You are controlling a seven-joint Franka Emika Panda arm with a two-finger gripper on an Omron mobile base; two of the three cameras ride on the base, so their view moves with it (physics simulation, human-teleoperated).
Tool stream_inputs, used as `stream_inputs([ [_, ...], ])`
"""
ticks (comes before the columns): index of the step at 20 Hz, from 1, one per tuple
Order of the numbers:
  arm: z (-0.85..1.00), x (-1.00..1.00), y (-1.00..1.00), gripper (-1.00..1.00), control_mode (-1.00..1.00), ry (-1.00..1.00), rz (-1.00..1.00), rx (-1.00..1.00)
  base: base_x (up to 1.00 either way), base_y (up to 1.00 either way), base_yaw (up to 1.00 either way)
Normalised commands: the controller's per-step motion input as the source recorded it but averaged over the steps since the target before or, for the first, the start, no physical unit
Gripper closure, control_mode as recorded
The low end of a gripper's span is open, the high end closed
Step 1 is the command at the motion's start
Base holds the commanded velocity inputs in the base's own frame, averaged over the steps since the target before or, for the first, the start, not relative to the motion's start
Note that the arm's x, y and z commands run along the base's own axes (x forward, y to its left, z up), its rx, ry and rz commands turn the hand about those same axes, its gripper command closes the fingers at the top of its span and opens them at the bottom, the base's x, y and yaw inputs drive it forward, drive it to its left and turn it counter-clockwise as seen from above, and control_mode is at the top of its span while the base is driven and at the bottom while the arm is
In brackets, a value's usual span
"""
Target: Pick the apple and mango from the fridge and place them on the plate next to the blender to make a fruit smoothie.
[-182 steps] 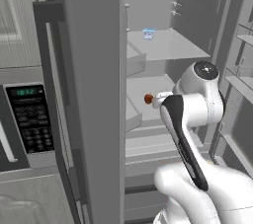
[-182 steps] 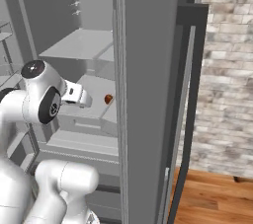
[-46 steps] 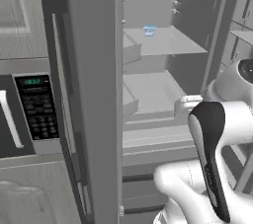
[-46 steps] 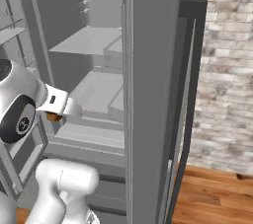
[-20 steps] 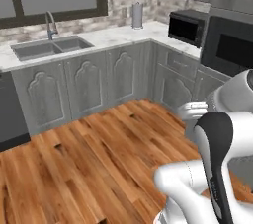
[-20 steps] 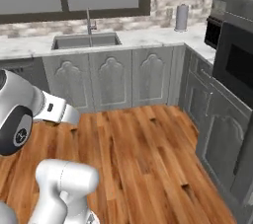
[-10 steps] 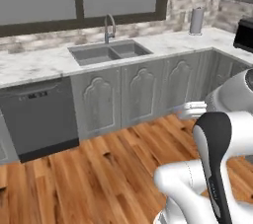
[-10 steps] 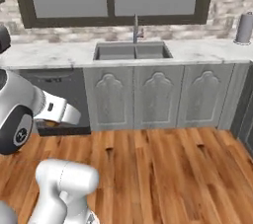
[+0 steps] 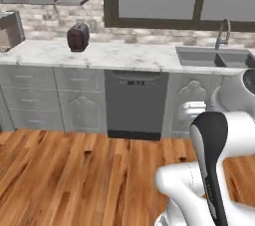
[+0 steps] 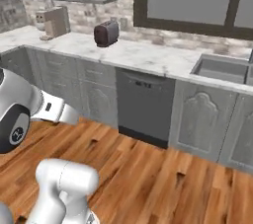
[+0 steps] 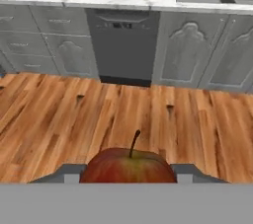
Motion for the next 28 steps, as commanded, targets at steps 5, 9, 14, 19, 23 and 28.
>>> stream_inputs([
  [5,0.00,0.00,0.00,1.00,1.00,0.00,0.00,0.00,0.30,0.00,0.92],
  [9,0.00,0.00,0.00,1.00,1.00,0.00,0.00,0.00,0.48,0.00,0.90],
  [14,0.00,0.00,0.00,1.00,1.00,0.00,0.00,0.00,0.40,-0.03,0.95],
  [19,0.00,0.00,0.00,1.00,1.00,0.00,0.00,0.00,0.80,-0.32,0.76],
  [23,0.00,0.00,0.00,1.00,1.00,0.00,0.00,0.00,1.00,-0.58,0.41],
  [28,0.00,0.00,0.00,1.00,1.00,0.00,0.00,0.00,1.00,-0.52,0.36],
])
